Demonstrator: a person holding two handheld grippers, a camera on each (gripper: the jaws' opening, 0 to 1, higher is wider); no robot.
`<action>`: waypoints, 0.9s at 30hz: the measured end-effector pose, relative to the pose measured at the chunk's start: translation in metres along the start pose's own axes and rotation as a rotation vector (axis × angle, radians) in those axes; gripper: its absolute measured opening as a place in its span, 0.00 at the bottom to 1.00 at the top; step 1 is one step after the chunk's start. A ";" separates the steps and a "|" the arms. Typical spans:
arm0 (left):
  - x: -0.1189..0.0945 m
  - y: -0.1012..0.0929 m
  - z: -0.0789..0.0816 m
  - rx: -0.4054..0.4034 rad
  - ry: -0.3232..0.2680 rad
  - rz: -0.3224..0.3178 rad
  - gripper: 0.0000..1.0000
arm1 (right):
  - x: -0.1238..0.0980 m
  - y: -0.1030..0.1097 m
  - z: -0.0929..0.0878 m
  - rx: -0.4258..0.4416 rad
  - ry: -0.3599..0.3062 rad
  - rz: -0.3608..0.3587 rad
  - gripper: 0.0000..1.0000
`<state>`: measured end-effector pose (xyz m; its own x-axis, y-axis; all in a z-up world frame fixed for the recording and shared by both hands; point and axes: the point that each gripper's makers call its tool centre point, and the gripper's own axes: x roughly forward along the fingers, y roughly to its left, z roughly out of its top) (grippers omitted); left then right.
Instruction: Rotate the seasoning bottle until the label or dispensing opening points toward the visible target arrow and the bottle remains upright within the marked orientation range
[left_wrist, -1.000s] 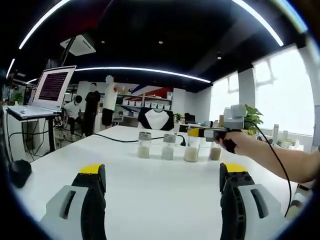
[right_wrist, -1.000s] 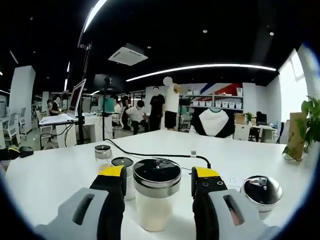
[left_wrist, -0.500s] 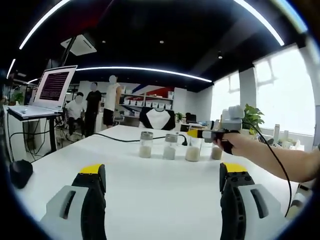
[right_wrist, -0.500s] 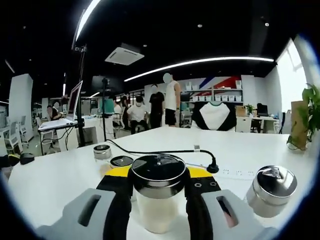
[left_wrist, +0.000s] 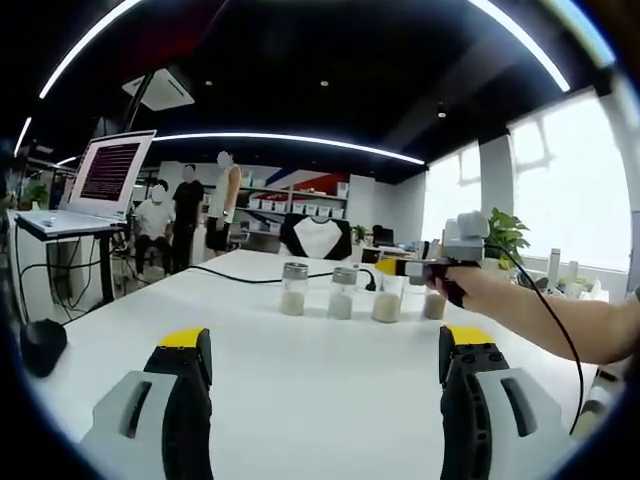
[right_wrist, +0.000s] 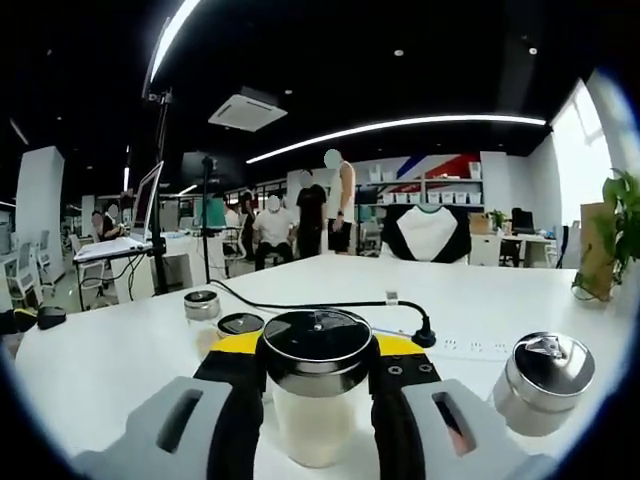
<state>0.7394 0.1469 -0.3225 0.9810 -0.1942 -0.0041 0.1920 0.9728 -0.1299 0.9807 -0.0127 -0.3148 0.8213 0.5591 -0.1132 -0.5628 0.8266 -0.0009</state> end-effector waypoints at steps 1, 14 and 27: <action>0.000 0.001 0.000 0.001 0.000 0.002 0.99 | 0.000 0.000 0.000 -0.004 0.003 0.003 0.39; 0.000 -0.002 0.002 0.018 -0.010 -0.008 0.99 | -0.003 -0.002 -0.001 0.004 0.030 0.031 0.39; -0.001 0.001 0.001 0.023 -0.011 0.000 0.98 | -0.027 0.014 -0.002 -0.009 0.017 0.064 0.38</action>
<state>0.7391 0.1482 -0.3215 0.9811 -0.1933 0.0069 0.1929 0.9753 -0.1074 0.9505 -0.0167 -0.3141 0.7822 0.6092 -0.1304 -0.6147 0.7888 -0.0025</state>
